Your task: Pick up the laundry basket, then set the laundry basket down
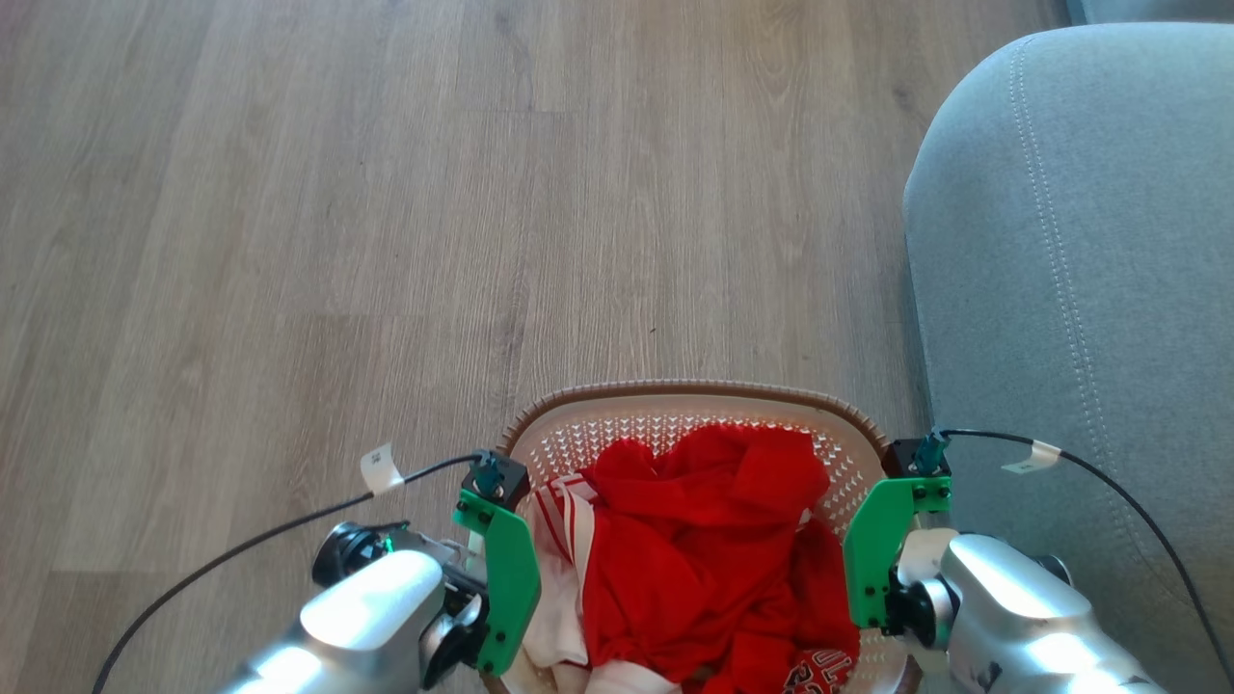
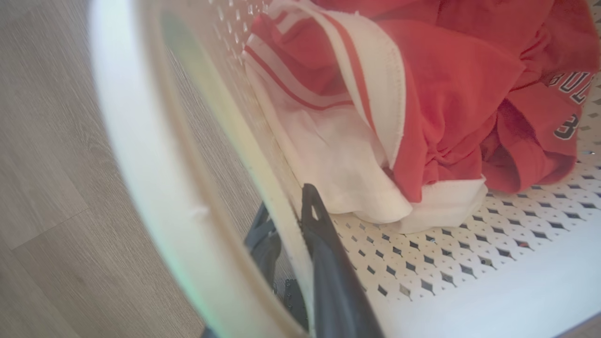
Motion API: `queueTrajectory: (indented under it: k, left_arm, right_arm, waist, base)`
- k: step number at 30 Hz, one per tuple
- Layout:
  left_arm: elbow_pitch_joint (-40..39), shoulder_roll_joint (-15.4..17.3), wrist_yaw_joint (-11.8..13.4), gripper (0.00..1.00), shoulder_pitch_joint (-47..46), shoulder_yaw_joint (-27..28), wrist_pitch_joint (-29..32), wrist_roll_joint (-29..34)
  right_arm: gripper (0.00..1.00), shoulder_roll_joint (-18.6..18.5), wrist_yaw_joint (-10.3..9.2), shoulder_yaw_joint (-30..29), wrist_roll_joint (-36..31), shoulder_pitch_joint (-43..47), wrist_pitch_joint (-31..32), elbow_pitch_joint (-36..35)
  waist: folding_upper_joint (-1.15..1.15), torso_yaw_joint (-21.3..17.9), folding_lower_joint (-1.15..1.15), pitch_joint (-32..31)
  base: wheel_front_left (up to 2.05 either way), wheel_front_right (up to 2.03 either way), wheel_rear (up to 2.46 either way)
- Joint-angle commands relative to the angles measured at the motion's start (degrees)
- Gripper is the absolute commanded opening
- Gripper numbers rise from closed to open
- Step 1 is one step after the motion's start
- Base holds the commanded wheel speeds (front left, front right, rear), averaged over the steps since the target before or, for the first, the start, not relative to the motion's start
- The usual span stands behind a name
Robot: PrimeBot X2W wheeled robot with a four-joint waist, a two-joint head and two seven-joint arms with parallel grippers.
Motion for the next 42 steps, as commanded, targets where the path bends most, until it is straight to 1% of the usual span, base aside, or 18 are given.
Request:
queueTrajectory:
  k: [1,42]
  left_arm:
    - [-3.7,-0.8,-1.5,0.00,-1.5,0.2,-0.4,1.1]
    - [-4.0,-0.7,-0.9,0.00,-1.5,0.2,-0.9,1.0]
  right_arm:
    - [0.00,1.9,0.91,1.9,-1.9,-0.5,-0.2,-2.2]
    - [0.00,1.8,0.91,-0.5,-4.1,0.4,0.9,-3.5]
  waist:
    - [0.00,0.0,0.00,0.0]
    - [0.00,0.2,0.00,-0.4]
  base:
    - [0.00,0.00,0.00]
    - [0.00,0.00,0.00]
